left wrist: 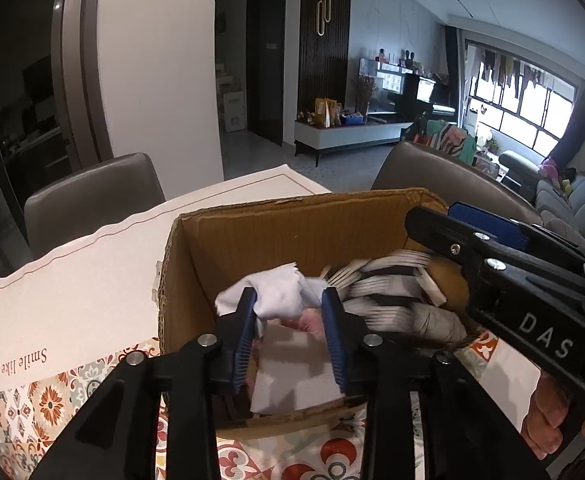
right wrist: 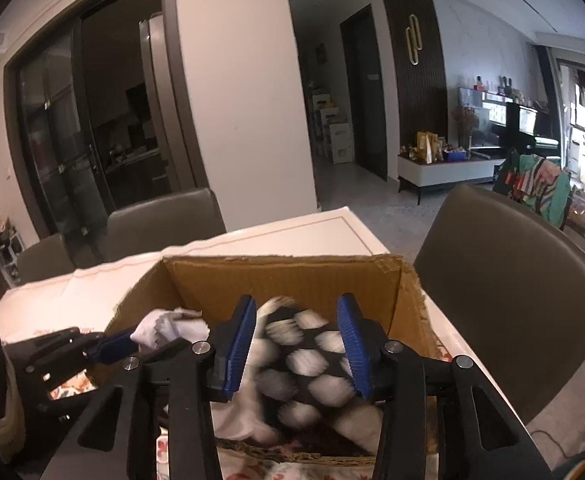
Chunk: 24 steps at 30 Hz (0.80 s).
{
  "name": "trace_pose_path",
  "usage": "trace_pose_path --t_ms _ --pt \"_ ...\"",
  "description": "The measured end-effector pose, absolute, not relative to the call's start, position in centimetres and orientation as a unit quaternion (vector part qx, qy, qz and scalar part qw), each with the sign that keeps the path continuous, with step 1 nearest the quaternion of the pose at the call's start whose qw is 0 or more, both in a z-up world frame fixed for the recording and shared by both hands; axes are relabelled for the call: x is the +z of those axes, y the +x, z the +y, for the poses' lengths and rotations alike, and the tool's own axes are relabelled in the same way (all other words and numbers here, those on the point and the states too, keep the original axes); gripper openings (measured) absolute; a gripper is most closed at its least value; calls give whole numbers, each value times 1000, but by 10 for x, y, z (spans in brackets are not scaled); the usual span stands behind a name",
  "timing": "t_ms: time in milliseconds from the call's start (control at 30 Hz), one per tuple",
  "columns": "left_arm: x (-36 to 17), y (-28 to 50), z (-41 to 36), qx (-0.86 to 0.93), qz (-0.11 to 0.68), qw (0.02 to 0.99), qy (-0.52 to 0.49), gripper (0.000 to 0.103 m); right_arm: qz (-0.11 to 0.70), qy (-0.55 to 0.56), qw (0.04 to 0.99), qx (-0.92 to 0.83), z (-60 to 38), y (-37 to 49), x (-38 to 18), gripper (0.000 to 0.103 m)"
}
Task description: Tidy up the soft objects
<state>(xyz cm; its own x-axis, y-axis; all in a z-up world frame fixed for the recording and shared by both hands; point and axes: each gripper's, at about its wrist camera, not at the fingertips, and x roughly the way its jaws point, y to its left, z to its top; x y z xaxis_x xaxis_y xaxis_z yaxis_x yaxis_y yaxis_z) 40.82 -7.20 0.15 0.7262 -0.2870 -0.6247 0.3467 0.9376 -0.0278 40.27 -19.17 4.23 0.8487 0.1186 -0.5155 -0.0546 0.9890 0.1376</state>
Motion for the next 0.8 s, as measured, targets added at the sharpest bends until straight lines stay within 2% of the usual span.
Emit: trace_pose_path --t_ms 100,267,533,633,800 --pt "6 403 -74 -177 319 930 54 44 270 66 960 41 -196 398 47 45" --pt "15 388 -77 -181 315 930 57 46 264 76 961 21 -202 380 56 55" --pt "36 349 -66 -161 299 939 50 57 261 79 962 6 -208 348 72 56" --pt "45 334 -60 -145 287 946 46 58 258 76 963 0 -207 335 78 60" --pt "65 303 -49 -124 267 955 32 61 248 60 967 -11 -203 307 92 61"
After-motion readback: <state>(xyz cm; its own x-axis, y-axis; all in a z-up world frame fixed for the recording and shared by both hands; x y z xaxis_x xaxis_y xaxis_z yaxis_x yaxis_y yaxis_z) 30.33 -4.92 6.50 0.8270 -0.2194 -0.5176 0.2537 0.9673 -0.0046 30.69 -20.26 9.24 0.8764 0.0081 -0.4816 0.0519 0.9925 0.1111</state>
